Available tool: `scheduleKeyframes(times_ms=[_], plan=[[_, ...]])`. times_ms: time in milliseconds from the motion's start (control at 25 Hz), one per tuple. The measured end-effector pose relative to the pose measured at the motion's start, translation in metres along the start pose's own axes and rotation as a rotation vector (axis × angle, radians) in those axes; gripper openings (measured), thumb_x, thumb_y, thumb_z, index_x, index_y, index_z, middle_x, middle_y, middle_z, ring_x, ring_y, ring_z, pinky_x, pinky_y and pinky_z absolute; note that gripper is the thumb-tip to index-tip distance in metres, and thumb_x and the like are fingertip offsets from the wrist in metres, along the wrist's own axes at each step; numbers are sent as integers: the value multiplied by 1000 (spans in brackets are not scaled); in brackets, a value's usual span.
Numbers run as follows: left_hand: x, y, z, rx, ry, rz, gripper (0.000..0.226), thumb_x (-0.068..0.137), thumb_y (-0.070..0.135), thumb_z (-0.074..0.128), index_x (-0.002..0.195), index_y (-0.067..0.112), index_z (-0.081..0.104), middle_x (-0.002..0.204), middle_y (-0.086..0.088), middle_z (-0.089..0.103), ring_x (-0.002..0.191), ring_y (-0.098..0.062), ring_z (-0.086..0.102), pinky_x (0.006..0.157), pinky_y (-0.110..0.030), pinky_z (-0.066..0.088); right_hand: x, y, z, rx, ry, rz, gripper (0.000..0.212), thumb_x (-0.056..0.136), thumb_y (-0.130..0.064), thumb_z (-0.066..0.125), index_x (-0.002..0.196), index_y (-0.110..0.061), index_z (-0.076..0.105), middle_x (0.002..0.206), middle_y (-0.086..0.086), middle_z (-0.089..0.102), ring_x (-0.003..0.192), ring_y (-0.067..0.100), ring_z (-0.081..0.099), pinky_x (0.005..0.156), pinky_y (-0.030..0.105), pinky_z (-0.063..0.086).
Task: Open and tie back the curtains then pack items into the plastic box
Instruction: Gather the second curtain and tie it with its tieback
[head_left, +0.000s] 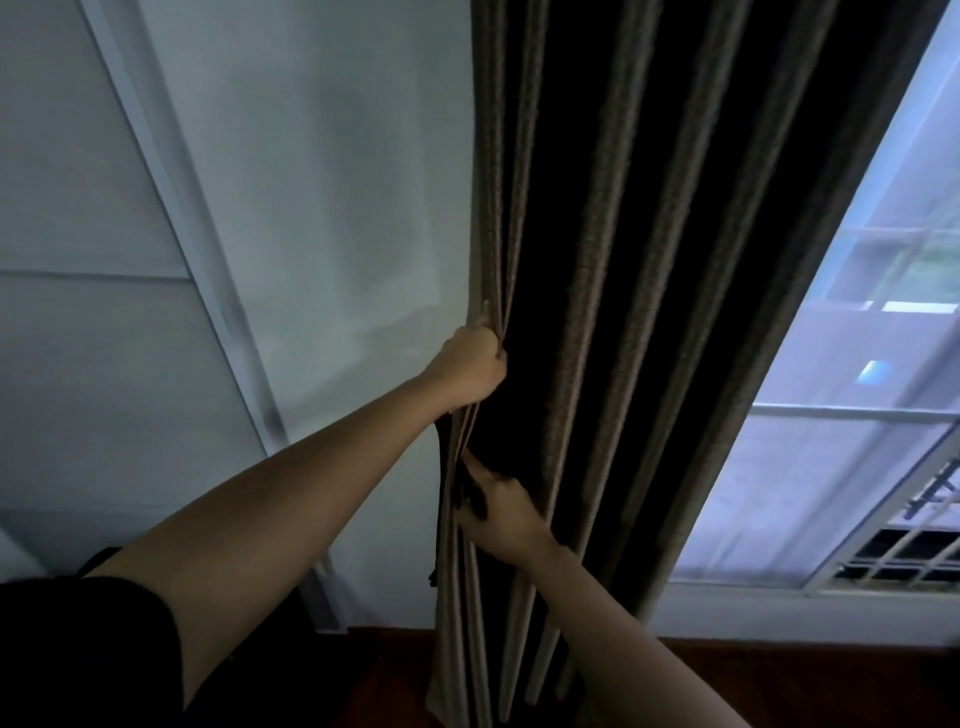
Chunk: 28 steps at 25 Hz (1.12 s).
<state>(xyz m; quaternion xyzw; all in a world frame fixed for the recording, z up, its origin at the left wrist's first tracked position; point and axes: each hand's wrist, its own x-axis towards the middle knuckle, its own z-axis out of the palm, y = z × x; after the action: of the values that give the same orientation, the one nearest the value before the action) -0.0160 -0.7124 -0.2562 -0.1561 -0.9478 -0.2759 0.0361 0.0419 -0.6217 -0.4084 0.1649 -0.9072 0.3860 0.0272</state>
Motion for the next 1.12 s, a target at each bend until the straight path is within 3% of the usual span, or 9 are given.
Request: scheduleKeyframes(times_ms=[80, 160, 280, 440, 560, 680, 880, 960, 1120], plan=[[1, -12, -11, -30, -98, 4, 20, 98, 14, 36, 100, 1, 51, 97, -16, 56, 81, -21, 54, 63, -26, 40, -2, 12, -20, -66, 502, -111, 41, 86, -20, 57, 125, -13, 50, 118, 11, 59, 112, 23, 54, 99, 33, 43], [0, -18, -21, -50, -188, 22, 23, 99, 12, 35, 110, 1, 52, 108, -13, 55, 93, -18, 51, 73, -21, 38, 11, 12, -48, -14, 879, -45, 41, 82, -18, 66, 118, -7, 49, 114, 12, 54, 109, 22, 50, 97, 22, 37], [2, -20, -22, -65, -220, 23, 28, 99, 9, 36, 117, -5, 50, 122, -22, 56, 104, -26, 53, 82, -20, 34, 36, 4, -76, 132, 626, 109, 49, 86, -13, 63, 130, -5, 43, 115, 2, 56, 107, 12, 54, 89, 14, 35], [11, -21, -17, -81, -238, 25, 36, 99, 12, 34, 131, 0, 44, 131, -18, 52, 119, -27, 49, 92, -22, 35, 28, 17, -55, -57, 396, 80, 20, 89, -8, 56, 107, 0, 60, 103, 15, 65, 96, 28, 63, 78, 19, 40], [18, -16, -10, -97, -273, 23, 40, 99, 12, 33, 137, 3, 39, 136, -17, 48, 122, -27, 47, 102, -28, 34, 14, 34, -27, -197, 190, 112, 23, 91, -14, 52, 111, -3, 58, 111, 15, 61, 100, 29, 61, 86, 30, 46], [20, -7, -4, -108, -323, 58, 41, 99, 13, 33, 139, 6, 39, 139, -14, 47, 127, -27, 44, 109, -32, 32, 9, 39, -14, -215, 174, 166, 28, 94, -12, 46, 121, -7, 55, 120, 10, 58, 105, 25, 59, 93, 31, 45], [23, 2, 3, -142, -349, 71, 38, 98, 18, 36, 135, 11, 44, 128, -5, 52, 115, -19, 50, 105, -32, 38, 20, 38, -12, -298, 172, 195, 38, 94, -7, 43, 131, -5, 47, 133, 13, 49, 110, 31, 56, 97, 36, 46], [22, 9, 6, -163, -355, 59, 30, 94, 23, 44, 121, 14, 54, 117, -5, 57, 105, -18, 54, 94, -29, 44, 27, 33, -10, -311, 131, 208, 33, 94, -6, 41, 126, -2, 50, 130, 15, 50, 105, 34, 58, 92, 39, 49], [18, 22, 17, -82, -136, 92, 34, 87, 34, 59, 111, 10, 59, 96, -1, 62, 90, -18, 62, 74, -26, 50, 28, 23, -12, -302, 37, 145, 29, 93, -24, 45, 112, -5, 57, 117, 13, 56, 103, 30, 57, 91, 42, 49]])
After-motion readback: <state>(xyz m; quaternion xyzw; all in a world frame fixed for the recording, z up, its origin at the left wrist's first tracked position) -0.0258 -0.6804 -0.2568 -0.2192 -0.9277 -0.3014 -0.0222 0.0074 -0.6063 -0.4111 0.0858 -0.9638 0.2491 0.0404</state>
